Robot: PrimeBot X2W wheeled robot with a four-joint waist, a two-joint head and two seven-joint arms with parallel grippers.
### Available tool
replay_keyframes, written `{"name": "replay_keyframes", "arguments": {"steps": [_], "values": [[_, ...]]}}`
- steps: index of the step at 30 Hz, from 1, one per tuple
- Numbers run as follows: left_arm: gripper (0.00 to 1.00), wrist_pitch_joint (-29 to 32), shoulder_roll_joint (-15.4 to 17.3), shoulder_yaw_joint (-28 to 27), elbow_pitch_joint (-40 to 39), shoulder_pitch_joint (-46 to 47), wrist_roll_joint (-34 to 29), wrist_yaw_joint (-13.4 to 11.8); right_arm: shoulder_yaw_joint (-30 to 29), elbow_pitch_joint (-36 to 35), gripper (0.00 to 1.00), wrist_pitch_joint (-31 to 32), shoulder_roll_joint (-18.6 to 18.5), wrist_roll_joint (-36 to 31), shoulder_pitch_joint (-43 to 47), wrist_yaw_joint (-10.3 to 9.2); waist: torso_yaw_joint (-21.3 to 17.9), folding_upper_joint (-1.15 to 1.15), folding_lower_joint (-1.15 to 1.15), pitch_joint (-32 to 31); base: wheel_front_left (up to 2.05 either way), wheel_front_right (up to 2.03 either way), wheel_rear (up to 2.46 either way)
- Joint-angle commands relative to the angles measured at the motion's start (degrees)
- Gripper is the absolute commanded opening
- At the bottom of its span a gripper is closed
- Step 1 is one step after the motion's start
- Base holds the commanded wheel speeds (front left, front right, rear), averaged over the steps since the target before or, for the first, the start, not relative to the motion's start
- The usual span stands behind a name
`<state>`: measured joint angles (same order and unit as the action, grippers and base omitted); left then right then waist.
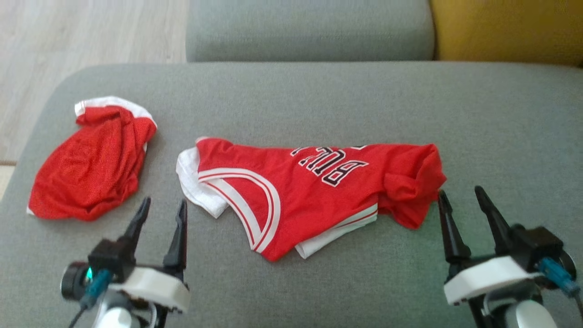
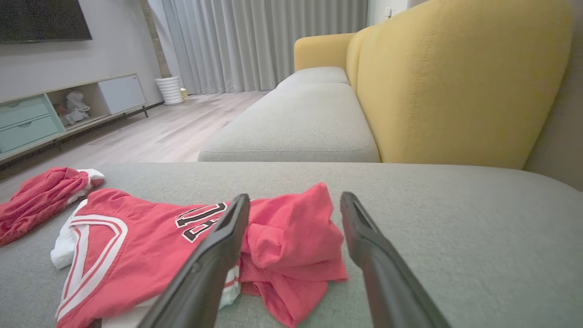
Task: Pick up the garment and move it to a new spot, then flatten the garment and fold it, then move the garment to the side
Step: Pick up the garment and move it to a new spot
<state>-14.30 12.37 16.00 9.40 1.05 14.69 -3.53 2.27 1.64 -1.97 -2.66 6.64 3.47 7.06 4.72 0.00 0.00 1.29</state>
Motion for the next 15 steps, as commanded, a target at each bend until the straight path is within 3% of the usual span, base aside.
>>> {"name": "replay_keyframes", "arguments": {"steps": [1, 15], "values": [[1.00, -0.70, 0.99, -1.90, -1.78, 0.88, -0.08, -0.12, 0.62, -2.52, 1.00, 0.09, -0.21, 0.56, -0.16, 0.43, -0.21, 0.00, 0.00, -1.60, 0.00, 0.00, 0.00], [1.00, -0.70, 1.06, -1.93, -2.87, -1.35, -0.16, -1.21, 0.31, -4.81, 1.00, 0.88, -0.21, 1.34, 2.13, 0.43, -0.44, 0.00, 0.00, -2.80, 0.00, 0.00, 0.00]]}}
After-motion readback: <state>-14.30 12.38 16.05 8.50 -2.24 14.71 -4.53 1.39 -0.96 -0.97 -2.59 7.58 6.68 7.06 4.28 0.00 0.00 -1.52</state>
